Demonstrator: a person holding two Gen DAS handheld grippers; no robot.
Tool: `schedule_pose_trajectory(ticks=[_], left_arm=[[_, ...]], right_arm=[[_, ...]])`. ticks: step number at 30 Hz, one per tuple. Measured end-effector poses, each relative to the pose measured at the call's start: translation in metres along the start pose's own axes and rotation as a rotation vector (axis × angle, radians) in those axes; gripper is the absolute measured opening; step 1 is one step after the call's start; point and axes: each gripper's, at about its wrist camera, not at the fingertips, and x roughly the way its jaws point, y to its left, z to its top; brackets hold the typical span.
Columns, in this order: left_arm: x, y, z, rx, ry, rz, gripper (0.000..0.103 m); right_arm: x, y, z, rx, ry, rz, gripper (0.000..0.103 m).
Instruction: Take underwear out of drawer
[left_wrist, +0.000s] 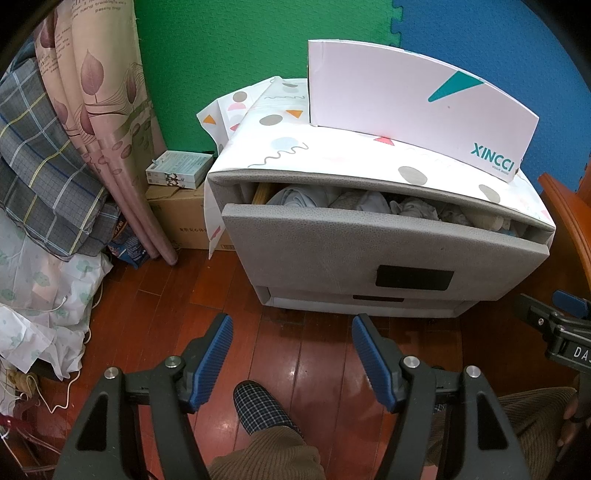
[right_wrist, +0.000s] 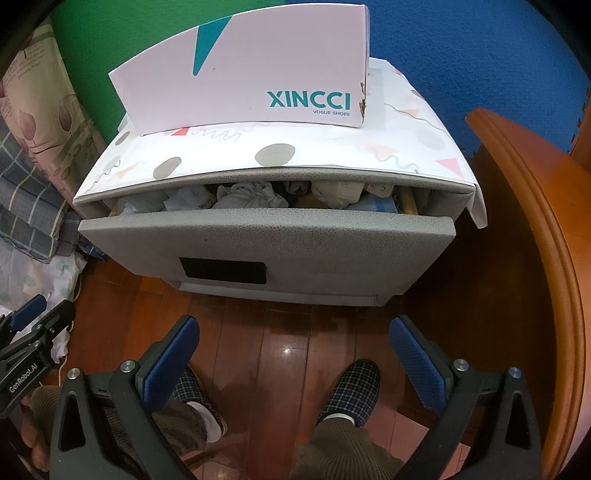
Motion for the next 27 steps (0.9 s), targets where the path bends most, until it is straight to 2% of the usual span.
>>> schedule_pose_trajectory(ticks=[19,27], left_arm=[[-0.001,-0.001,-0.004,-0.002,0.004,-0.013,0.069],[0.001,0.007,0.006,-0.041,0.030,-0.112,0.069]], right_arm=[[0.001,-0.003,-0.002,0.010,0.003,0.012,0.102],[0.000,-0.006,0.001,0.016,0.008,0.019,0.102]])
